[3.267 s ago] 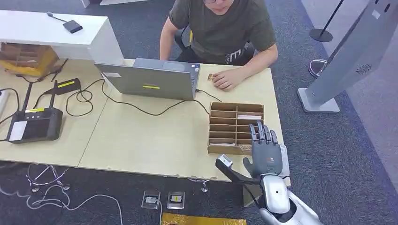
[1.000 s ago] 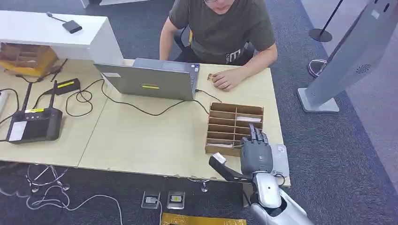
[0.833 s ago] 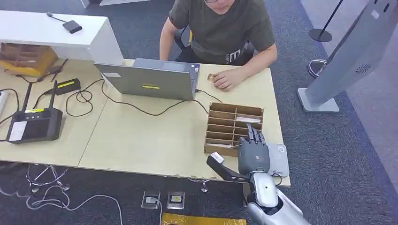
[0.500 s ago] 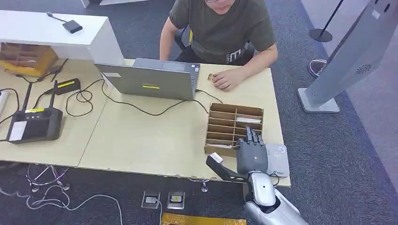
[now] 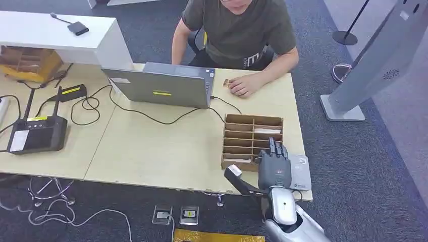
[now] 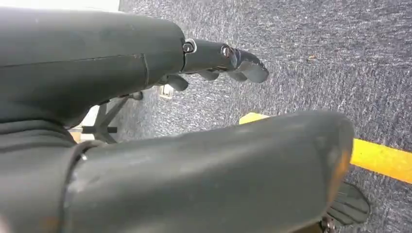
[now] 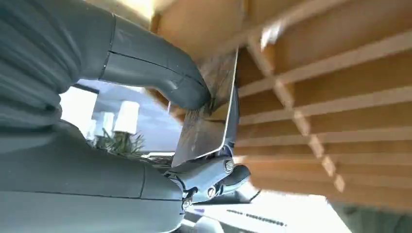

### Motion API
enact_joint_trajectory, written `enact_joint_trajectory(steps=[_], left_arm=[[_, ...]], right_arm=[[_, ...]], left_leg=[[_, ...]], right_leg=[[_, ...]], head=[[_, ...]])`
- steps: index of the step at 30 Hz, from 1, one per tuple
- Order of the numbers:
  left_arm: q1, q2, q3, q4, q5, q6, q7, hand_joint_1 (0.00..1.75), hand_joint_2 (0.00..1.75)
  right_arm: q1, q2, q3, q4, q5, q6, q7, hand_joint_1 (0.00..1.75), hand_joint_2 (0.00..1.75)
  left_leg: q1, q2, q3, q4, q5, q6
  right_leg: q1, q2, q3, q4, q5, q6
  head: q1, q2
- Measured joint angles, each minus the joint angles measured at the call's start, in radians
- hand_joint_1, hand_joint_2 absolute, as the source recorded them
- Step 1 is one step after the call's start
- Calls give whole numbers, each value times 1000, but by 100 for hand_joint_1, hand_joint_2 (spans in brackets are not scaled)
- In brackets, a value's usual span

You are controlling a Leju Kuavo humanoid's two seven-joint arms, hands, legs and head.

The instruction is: Pass the card to the sensor for recognition and then transmit it.

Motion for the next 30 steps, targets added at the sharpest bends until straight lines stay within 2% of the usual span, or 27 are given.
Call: enact_joint_trajectory(steps=[5, 8, 11, 18, 24, 30], left_arm=[[0, 0, 0, 0, -6, 0, 0, 0, 0], [1, 1, 0, 0, -14, -1, -4, 0, 0], [1, 2, 0, 0, -24, -5, -10, 0, 0], [1, 3, -7, 0, -47, -21, -14, 0, 0], [-1, 3, -15, 0, -66, -28, -14, 0, 0], [-4, 3, -23, 0, -65, -22, -14, 0, 0]], right_arm=[[3, -32, -43, -156, 110, 13, 26, 175, 175], [-11, -61, -73, -309, 201, 43, 50, 175, 175], [-48, -94, -97, -454, 225, 101, 56, 175, 175], [-106, -153, -129, -705, 253, 166, 57, 175, 175], [-124, -164, -121, -728, 210, 219, 32, 175, 175], [-152, -156, -80, -632, 129, 214, 20, 175, 175]], left_leg=[[0, 0, 0, 0, 0, 0], [0, 0, 0, 0, 0, 0], [0, 1, 1, 0, 0, 0], [0, 1, 0, 0, 0, 0], [0, 0, 0, 0, 0, 0], [0, 0, -1, 0, 0, 0]], right_leg=[[0, 0, 0, 0, 0, 0], [0, 1, 0, 0, 0, 0], [0, 1, 0, 0, 0, 0], [0, 1, 0, 0, 0, 0], [0, 0, 0, 0, 0, 0], [0, -1, 1, 0, 0, 0]], head=[[0, 0], [0, 0], [0, 0], [0, 0], [0, 0], [0, 0]])
